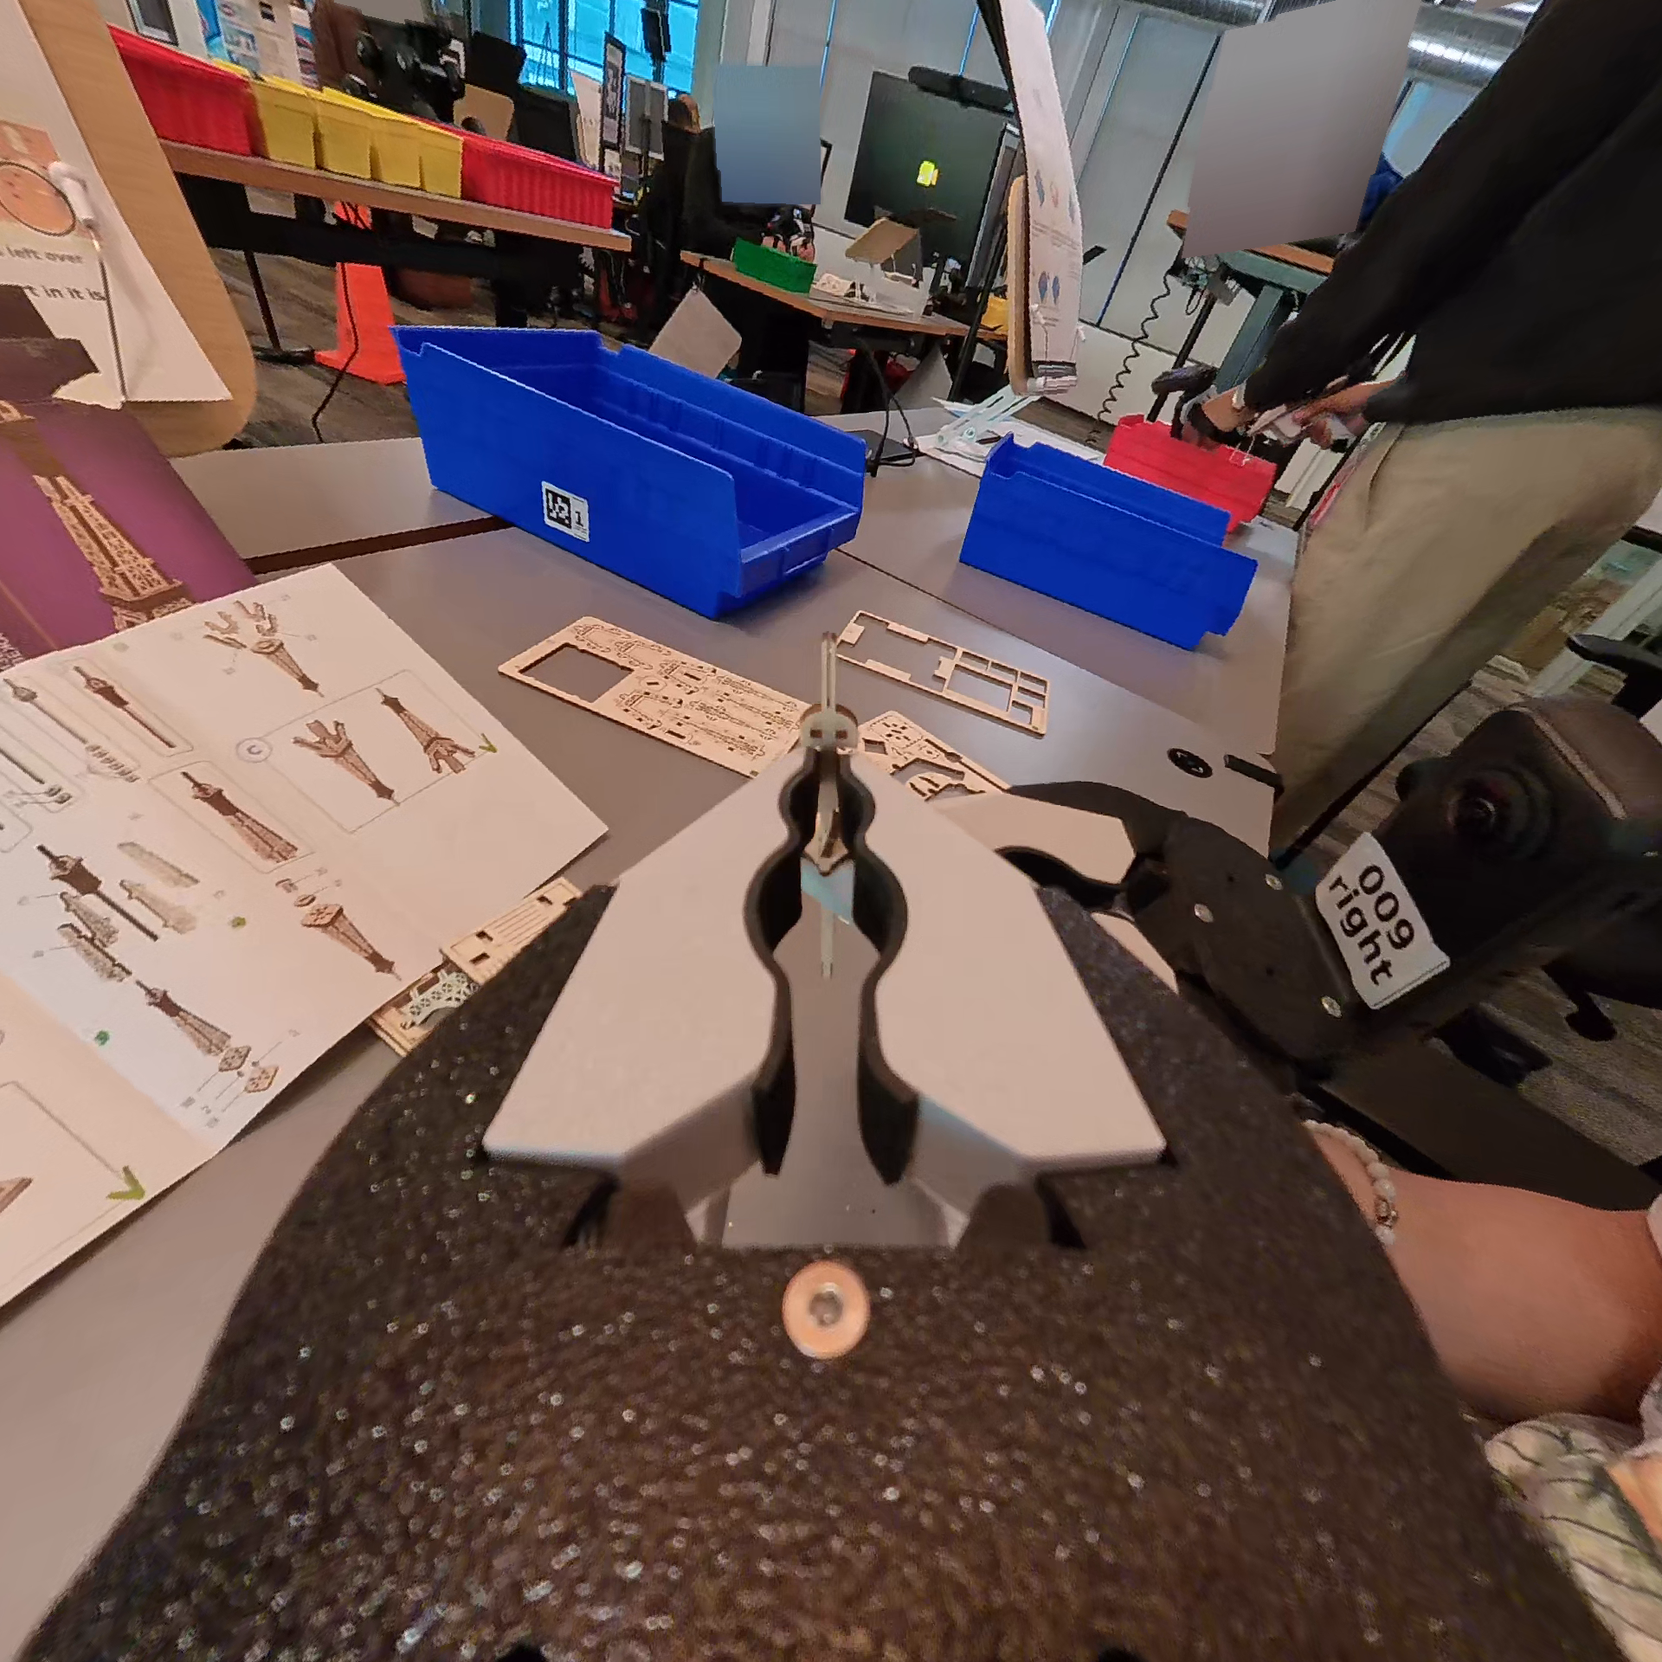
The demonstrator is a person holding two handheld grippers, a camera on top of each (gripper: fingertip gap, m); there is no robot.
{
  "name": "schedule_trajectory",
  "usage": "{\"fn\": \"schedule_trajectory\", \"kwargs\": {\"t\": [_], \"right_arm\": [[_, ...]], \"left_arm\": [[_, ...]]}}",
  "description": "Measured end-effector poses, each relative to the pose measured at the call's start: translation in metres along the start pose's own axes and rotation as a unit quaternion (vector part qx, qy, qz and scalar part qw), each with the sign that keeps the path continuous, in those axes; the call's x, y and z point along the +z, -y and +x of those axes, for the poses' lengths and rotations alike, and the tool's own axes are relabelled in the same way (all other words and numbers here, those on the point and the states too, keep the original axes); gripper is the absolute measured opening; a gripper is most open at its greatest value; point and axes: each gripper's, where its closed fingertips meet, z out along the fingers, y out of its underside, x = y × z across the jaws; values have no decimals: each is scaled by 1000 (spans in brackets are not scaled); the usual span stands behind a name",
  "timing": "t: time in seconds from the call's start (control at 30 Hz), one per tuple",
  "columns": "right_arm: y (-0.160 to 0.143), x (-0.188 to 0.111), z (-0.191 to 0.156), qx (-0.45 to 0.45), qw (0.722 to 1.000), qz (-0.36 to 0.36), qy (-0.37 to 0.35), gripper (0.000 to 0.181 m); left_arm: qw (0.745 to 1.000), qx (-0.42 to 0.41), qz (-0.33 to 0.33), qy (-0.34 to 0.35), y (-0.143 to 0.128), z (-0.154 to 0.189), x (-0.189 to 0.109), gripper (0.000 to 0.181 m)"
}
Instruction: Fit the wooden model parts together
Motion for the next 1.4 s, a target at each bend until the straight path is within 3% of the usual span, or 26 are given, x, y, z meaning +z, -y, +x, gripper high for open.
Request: {"fn": "schedule_trajectory", "kwargs": {"t": [0.87, 1.0, 1.17, 1.4], "right_arm": [[2, -3, 8, -8, 1000, -2, -25, 0], [3, -5, 13, 7, 999, 1, -33, 0], [1, -4, 10, 14, 1000, -1, -24, 0], [-1, -3, 8, 14, 1000, -7, -18, 0]], "left_arm": [[1000, -18, 12, 6, 3, 7, 4, 1], [1000, 8, 20, 17, 3, 5, -1, 11], [999, 50, -1, 21, -6, 8, 0, 0], [998, 64, -19, 19, -7, 8, 2, 4]]}}
